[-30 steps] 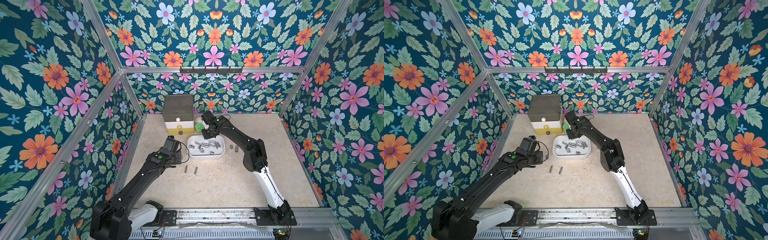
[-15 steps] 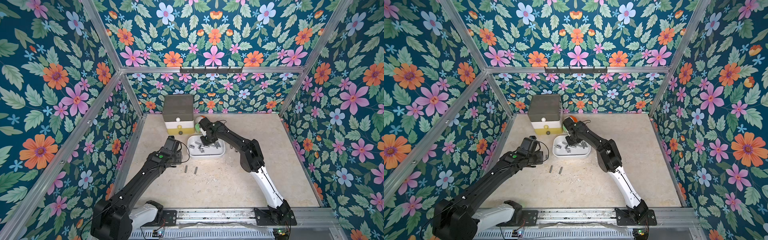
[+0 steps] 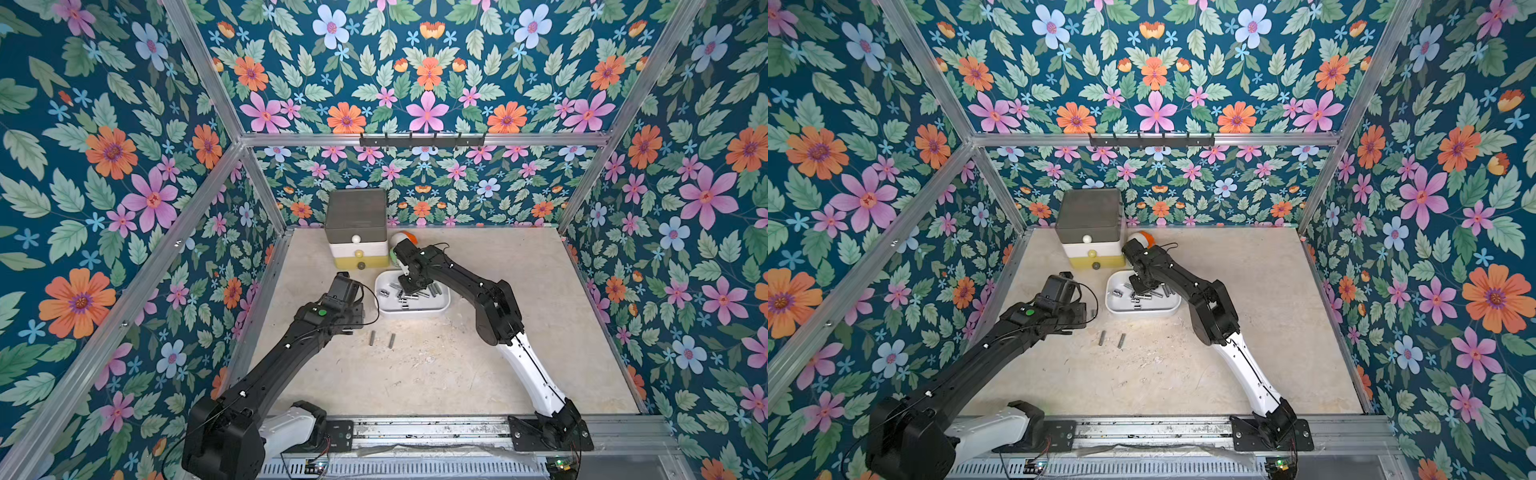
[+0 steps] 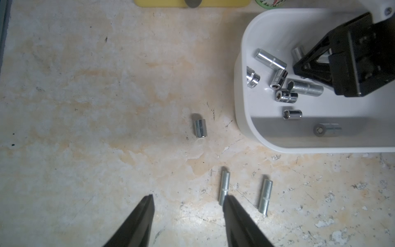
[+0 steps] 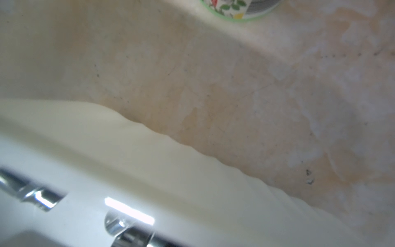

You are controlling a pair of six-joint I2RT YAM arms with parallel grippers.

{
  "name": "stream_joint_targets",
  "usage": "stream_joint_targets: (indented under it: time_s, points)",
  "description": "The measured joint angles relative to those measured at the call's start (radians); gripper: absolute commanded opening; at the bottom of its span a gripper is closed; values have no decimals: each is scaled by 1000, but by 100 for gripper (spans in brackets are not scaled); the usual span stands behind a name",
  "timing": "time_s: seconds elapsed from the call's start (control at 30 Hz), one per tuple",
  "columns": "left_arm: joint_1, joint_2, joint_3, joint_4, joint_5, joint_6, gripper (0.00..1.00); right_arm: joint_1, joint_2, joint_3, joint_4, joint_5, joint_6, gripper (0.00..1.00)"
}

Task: Take out the socket from the storage box
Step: Pick up the socket head from the storage box.

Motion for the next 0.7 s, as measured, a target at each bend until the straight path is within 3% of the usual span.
stream_joint_targets:
  time_s: [0.4,0.7]
  points:
    - [0,3,1,0,-1,0,58,-17,-116,-25,15,-171,367,3]
    - [0,-2,2,0,-3,0,58,-25,-232,-119,71,-349,518,3]
